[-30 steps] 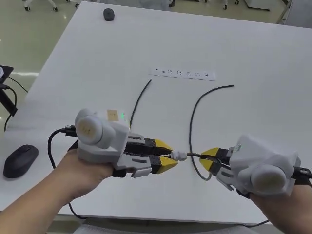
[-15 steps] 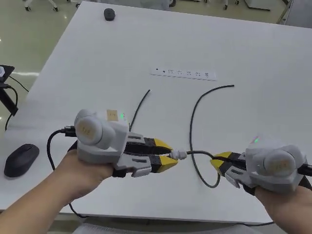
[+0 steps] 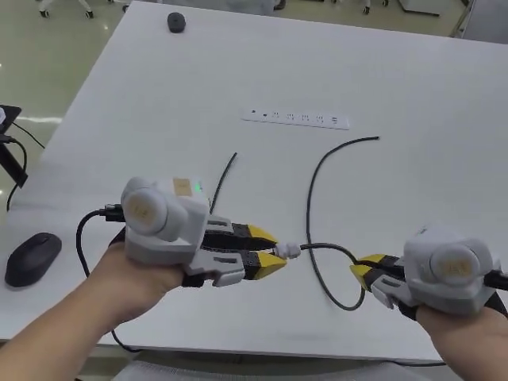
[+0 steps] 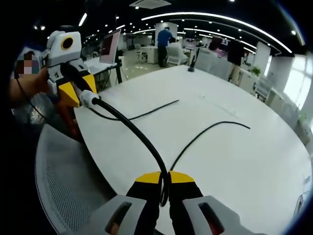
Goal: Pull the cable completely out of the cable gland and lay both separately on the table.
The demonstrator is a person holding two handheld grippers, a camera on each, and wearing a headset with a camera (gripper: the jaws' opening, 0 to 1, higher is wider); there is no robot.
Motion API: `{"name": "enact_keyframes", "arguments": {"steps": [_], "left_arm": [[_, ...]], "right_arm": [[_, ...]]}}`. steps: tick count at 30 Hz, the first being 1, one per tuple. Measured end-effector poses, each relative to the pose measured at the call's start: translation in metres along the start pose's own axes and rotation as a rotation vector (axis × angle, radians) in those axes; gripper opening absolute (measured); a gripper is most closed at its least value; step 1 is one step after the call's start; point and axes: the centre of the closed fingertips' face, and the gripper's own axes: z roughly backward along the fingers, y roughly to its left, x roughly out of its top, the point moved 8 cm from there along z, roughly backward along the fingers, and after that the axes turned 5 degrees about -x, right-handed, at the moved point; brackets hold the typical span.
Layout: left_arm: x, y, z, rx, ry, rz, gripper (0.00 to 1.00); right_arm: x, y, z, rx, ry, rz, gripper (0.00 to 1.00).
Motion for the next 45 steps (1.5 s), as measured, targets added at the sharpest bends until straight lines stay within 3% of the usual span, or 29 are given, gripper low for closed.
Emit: {"name": "enact_keyframes", "arguments": {"steps": [6,7,11,14,16,22,25,29,32,40,45], "left_arm": [[-0.001,0.002,0.003,0.006,0.006,-0.005,0.15],[-0.001,0.002,0.004,0.006,0.008,-0.008,0.15],[-0.002,0.002,0.004,0.001,0.017,-0.012,0.15],[-0.003,0.001,0.004,-0.003,0.021,-0.015,0.15],[-0.003,0.0,0.004,-0.006,0.027,-0.02,0.15],[-0.005,0.0,0.003,-0.006,0.039,-0.025,0.15],[-0.005,-0.001,0.003,-0.005,0.051,-0.029,0.15],[-0.006,-0.001,0.002,-0.004,0.069,-0.041,0.15],[-0.007,-0.001,0.001,-0.002,0.076,-0.042,0.15],[-0.008,-0.002,-0.004,-0.002,0.086,-0.037,0.15],[-0.006,-0.003,-0.004,0.007,0.087,-0.032,0.15]], "right_arm": [[0.003,0.002,0.007,0.006,-0.027,0.065,0.01],[0.006,0.003,0.01,0.012,-0.051,0.079,0.02],[0.021,0.013,0.02,0.066,-0.102,0.093,0.16],[0.04,0.029,0.024,0.11,-0.138,0.204,0.17],[0.049,0.039,0.025,0.141,-0.144,0.234,0.18],[0.068,0.059,0.018,0.168,-0.154,0.352,0.15],[0.068,0.063,0.014,0.17,-0.129,0.412,0.14],[0.07,0.066,0.013,0.192,-0.136,0.422,0.09],[0.067,0.065,0.011,0.179,-0.123,0.464,0.03],[0.063,0.063,0.011,0.184,-0.111,0.502,0.01],[0.063,0.061,0.011,0.187,-0.109,0.475,0.0]]}}
